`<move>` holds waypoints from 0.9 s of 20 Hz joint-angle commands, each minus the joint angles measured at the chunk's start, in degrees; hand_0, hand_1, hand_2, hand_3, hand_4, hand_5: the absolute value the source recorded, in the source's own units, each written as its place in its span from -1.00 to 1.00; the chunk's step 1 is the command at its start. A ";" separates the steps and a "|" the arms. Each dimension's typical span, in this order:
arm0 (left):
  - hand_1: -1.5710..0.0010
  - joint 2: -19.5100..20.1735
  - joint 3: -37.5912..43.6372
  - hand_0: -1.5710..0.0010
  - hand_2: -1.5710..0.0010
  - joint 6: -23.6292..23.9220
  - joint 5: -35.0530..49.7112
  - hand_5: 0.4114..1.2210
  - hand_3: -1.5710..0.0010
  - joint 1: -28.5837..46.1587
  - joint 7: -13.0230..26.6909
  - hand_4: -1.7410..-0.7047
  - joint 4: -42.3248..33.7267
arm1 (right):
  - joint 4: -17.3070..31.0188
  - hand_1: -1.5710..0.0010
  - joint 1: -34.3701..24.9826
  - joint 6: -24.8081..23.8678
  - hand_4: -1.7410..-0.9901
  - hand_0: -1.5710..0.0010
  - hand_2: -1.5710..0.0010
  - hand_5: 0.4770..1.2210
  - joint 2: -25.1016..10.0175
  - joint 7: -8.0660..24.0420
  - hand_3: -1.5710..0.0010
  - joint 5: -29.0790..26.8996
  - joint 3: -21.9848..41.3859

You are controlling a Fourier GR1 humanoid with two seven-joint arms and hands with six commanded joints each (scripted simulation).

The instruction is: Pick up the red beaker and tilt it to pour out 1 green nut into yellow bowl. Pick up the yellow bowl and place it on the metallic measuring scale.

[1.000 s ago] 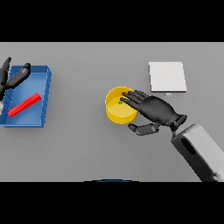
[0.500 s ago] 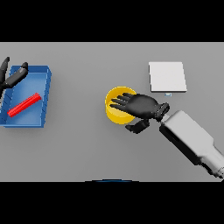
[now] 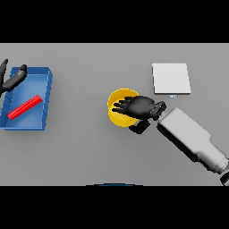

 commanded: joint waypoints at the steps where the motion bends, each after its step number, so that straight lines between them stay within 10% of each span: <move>1: 1.00 0.10 -0.04 1.00 1.00 0.01 0.22 -0.32 1.00 0.43 -0.09 0.97 -0.61 | 0.80 1.00 -0.28 -0.08 0.16 1.00 1.00 -0.23 0.65 0.67 1.00 -0.36 -0.49; 4: 1.00 -0.04 -0.35 1.00 1.00 -0.25 -0.08 -0.31 1.00 -0.07 0.38 0.99 -0.26 | 1.82 0.88 0.06 1.08 0.02 0.86 0.89 -0.02 1.78 2.11 0.88 -0.77 -0.63; 10: 1.00 0.27 -0.11 1.00 1.00 0.10 -0.09 -0.30 1.00 -0.37 0.68 0.97 -0.58 | 1.75 -0.43 -0.28 0.45 -0.59 -0.46 -0.29 0.69 1.16 -0.58 0.09 -0.81 0.14; 18: 1.00 0.64 -0.32 1.00 1.00 -1.25 0.07 -0.30 1.00 -0.66 0.84 0.97 -0.87 | 0.56 -0.90 0.06 -1.44 -0.93 -0.91 -0.67 0.95 0.03 -0.65 -0.60 -1.51 -0.15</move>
